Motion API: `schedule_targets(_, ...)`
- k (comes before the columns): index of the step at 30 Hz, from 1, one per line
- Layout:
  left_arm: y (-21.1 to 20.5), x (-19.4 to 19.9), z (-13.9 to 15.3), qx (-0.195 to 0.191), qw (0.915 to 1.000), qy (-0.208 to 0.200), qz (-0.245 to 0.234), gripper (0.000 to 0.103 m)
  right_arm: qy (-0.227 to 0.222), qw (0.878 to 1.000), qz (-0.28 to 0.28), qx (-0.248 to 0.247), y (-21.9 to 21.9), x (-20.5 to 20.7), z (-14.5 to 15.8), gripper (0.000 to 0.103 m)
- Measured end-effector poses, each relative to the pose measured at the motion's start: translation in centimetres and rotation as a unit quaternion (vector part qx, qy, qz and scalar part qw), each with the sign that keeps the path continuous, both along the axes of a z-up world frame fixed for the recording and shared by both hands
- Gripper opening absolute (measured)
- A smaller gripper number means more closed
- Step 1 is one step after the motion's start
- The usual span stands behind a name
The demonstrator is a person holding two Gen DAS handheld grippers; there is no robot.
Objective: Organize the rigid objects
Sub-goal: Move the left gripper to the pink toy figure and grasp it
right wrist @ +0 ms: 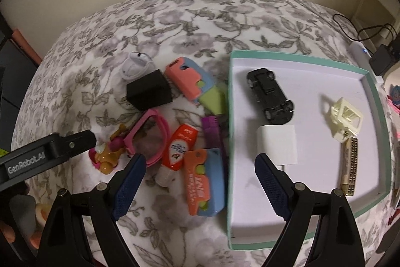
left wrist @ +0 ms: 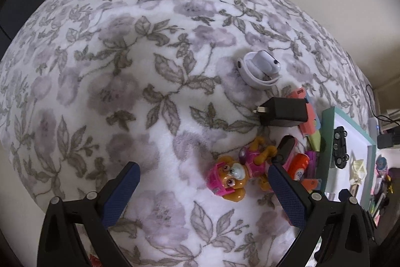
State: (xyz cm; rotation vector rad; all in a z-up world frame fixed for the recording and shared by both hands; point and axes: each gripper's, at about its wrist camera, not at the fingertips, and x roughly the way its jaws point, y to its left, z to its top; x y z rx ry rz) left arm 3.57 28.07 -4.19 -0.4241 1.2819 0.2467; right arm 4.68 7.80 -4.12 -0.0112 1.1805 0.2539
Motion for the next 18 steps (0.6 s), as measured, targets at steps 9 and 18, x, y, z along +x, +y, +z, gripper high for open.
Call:
schedule_targets(9, -2.0, 0.4, -1.2, -0.043, 0.9983, 0.013, -0.037, 0.103, -0.005, 0.999, -0.041, 0.005, -2.1, 0.7, 0.5, 0.089)
schedule_targets(18, -2.7, 0.5, -2.5, -0.049, 0.997, 0.027, -0.054, 0.082, 0.001, 0.999, -0.046, 0.004, -2.2, 0.9, 0.2, 0.089)
